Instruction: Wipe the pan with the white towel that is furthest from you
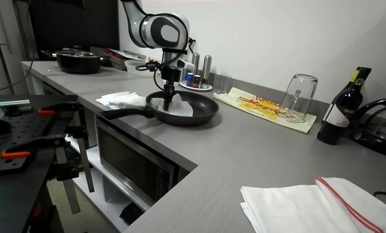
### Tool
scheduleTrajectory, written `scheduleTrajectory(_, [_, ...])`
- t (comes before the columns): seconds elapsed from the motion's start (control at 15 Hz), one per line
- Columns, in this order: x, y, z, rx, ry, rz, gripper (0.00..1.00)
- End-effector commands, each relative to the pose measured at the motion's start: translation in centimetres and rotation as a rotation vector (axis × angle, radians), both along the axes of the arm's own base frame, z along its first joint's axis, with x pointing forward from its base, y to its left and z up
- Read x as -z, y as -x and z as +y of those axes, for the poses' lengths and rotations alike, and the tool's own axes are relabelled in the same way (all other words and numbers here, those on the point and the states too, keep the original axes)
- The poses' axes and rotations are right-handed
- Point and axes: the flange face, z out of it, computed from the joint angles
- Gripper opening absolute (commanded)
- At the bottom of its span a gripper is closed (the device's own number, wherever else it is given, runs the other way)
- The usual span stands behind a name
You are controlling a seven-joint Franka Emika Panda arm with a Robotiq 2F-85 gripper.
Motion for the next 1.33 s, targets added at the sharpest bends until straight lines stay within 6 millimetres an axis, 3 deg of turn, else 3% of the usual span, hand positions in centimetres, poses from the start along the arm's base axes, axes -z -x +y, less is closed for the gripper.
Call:
scheduleTrajectory(0.0, [1.8,-1.7,-1.7,0.002,0.091,-0.029,0.02])
scheduleTrajectory(0.4, [2.1,-4.9,-4.6,0.049,0.176,-0.074,0.02])
scheduleTrajectory(0.73, [2.1,-6.4,-5.8,0.022,0.295,-0.109,0.02])
scheduleTrajectory(1.0, [0.6,-7.0,-4.5,-0.077,0.447,-0.189,0.02])
scheduleTrajectory(1.27, [-2.3,-6.7,-2.1,-0.168,0.559,-0.262,0.02])
